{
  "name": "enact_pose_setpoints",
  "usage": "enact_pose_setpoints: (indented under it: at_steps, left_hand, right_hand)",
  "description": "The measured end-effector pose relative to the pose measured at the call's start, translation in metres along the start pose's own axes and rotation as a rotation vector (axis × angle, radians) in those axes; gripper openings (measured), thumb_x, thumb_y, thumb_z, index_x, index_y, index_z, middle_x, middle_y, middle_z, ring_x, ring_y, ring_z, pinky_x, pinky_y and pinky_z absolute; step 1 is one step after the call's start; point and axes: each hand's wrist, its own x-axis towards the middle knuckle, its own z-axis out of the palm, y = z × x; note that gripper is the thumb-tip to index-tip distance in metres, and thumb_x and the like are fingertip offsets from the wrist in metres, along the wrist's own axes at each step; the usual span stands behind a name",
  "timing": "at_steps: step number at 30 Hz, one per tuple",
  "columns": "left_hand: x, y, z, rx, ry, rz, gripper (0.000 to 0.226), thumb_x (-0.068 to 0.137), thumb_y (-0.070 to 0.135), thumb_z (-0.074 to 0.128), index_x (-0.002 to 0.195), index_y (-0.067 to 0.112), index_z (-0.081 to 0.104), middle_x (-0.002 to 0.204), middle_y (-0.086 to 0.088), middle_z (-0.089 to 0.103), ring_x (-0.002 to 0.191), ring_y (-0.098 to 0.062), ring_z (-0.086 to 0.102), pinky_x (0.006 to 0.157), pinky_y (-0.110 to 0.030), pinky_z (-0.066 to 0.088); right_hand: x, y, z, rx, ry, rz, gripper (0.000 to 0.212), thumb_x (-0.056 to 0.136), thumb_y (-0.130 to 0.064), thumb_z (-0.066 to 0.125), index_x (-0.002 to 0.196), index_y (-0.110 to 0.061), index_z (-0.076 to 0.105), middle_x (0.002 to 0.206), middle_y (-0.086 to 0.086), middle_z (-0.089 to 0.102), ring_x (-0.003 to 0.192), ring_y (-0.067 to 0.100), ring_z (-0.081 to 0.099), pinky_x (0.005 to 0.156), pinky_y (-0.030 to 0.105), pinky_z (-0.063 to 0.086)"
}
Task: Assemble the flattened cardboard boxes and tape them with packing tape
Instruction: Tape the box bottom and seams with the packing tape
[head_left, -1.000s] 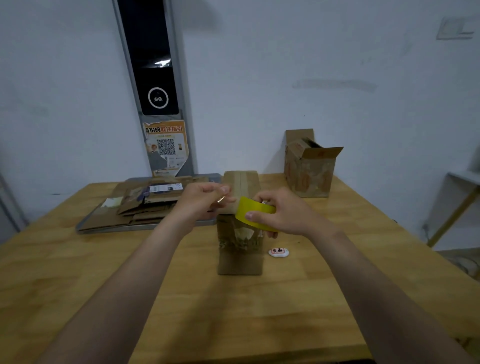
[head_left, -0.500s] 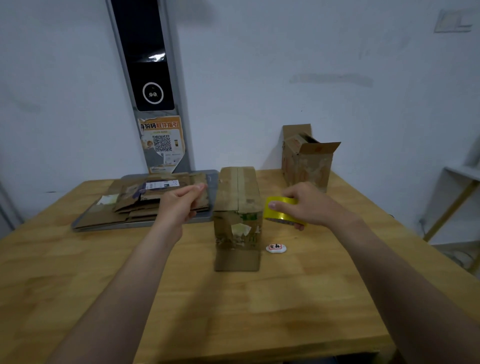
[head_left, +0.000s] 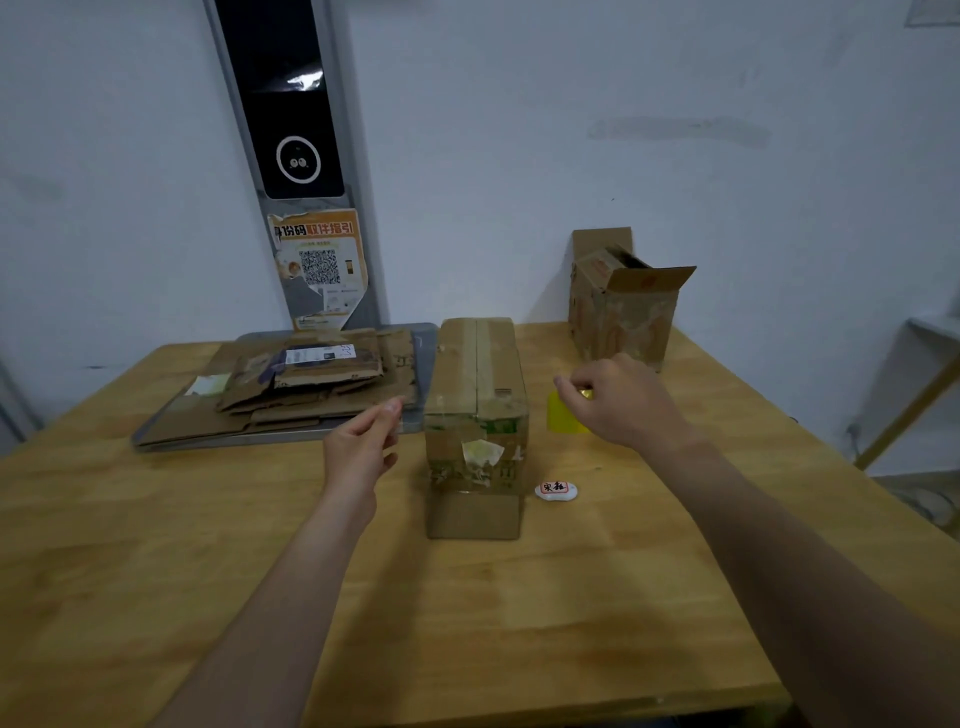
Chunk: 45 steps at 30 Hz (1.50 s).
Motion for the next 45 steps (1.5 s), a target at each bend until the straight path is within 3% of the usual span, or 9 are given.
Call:
enact_pose_setpoints:
  at_steps: [8, 18, 23, 28, 31, 36, 40, 42, 45]
  left_hand:
    - [0.025, -0.021, 0.003, 0.031, -0.021, -0.052, 0.012, 0.092, 0.036, 0.076, 0.102, 0.031, 0.08, 0.091, 0.011, 0.072, 0.086, -0.012, 0.059, 0.075, -0.03, 0.055]
    - [0.058, -0.046, 0.022, 0.075, -0.001, -0.06, 0.01, 0.092, 0.04, 0.074, 0.096, 0.033, 0.08, 0.081, 0.018, 0.076, 0.084, -0.011, 0.063, 0.075, -0.031, 0.057]
    - [0.065, -0.059, 0.037, 0.113, 0.04, -0.044, 0.021, 0.097, 0.043, 0.067, 0.103, 0.028, 0.08, 0.09, 0.012, 0.079, 0.083, -0.011, 0.072, 0.07, -0.03, 0.059]
    - [0.07, -0.066, 0.044, 0.311, 0.011, 0.146, 0.04, 0.108, 0.042, 0.045, 0.118, 0.017, 0.075, 0.103, 0.003, 0.076, 0.103, -0.018, 0.069, 0.084, -0.025, 0.054]
    - [0.071, -0.071, 0.046, 0.411, -0.044, 0.071, 0.049, 0.11, 0.044, 0.032, 0.146, 0.02, 0.056, 0.139, -0.008, 0.064, 0.13, -0.026, 0.057, 0.108, -0.041, 0.047]
    - [0.078, -0.06, 0.041, 0.558, -0.067, 0.073, 0.041, 0.11, 0.039, 0.038, 0.139, 0.018, 0.06, 0.121, -0.007, 0.069, 0.114, -0.026, 0.063, 0.087, -0.036, 0.049]
    - [0.078, -0.031, 0.04, 0.596, 0.032, 0.296, 0.034, 0.107, 0.031, 0.049, 0.137, 0.018, 0.059, 0.127, 0.003, 0.066, 0.117, -0.017, 0.061, 0.086, -0.026, 0.047]
    - [0.072, -0.017, 0.053, 0.54, -0.03, 0.35, 0.046, 0.102, 0.043, 0.056, 0.143, 0.022, 0.053, 0.133, 0.008, 0.061, 0.123, -0.013, 0.058, 0.092, -0.027, 0.048]
    - [0.062, -0.011, 0.078, 0.767, -0.105, 0.285, 0.097, 0.08, 0.076, 0.063, 0.155, 0.021, 0.036, 0.154, 0.001, 0.047, 0.139, -0.021, 0.048, 0.108, -0.049, 0.047]
  right_hand:
    - [0.008, 0.012, 0.037, -0.021, -0.031, 0.073, 0.056, 0.099, -0.042, 0.051, 0.047, -0.024, 0.041, 0.046, -0.006, 0.04, 0.046, 0.013, 0.042, 0.047, 0.028, 0.019]
    - [0.022, 0.018, 0.078, -0.009, -0.055, 0.126, 0.082, 0.086, -0.088, 0.019, 0.059, -0.02, 0.056, 0.047, -0.004, 0.044, 0.048, 0.012, 0.045, 0.047, 0.028, 0.022]
    - [0.03, 0.018, 0.089, -0.048, -0.092, 0.138, 0.075, 0.087, -0.085, 0.03, 0.073, -0.019, 0.063, 0.052, -0.007, 0.047, 0.053, 0.009, 0.045, 0.048, 0.028, 0.027]
    - [0.038, 0.015, 0.092, -0.072, -0.108, 0.117, 0.072, 0.086, -0.087, 0.027, 0.074, -0.025, 0.061, 0.055, -0.011, 0.043, 0.053, 0.005, 0.039, 0.048, 0.026, 0.024]
    - [0.039, 0.015, 0.092, -0.082, -0.104, 0.119, 0.075, 0.085, -0.088, 0.023, 0.074, -0.025, 0.061, 0.055, -0.012, 0.043, 0.053, 0.004, 0.039, 0.048, 0.025, 0.024]
    - [0.037, 0.014, 0.091, -0.083, -0.112, 0.132, 0.074, 0.085, -0.088, 0.023, 0.074, -0.026, 0.061, 0.057, -0.012, 0.043, 0.054, 0.002, 0.037, 0.048, 0.025, 0.022]
    - [0.039, 0.009, 0.087, -0.082, -0.133, 0.113, 0.064, 0.092, -0.081, 0.028, 0.072, -0.028, 0.059, 0.057, -0.01, 0.044, 0.055, 0.009, 0.043, 0.048, 0.028, 0.023]
    - [0.038, 0.007, 0.085, -0.071, -0.143, 0.103, 0.057, 0.1, -0.069, 0.029, 0.08, -0.03, 0.066, 0.058, -0.009, 0.045, 0.06, 0.019, 0.051, 0.05, 0.03, 0.027]
    - [0.038, 0.002, 0.084, -0.064, -0.15, 0.09, 0.053, 0.107, -0.053, 0.028, 0.098, -0.025, 0.072, 0.063, -0.004, 0.045, 0.069, 0.028, 0.056, 0.057, 0.034, 0.03]
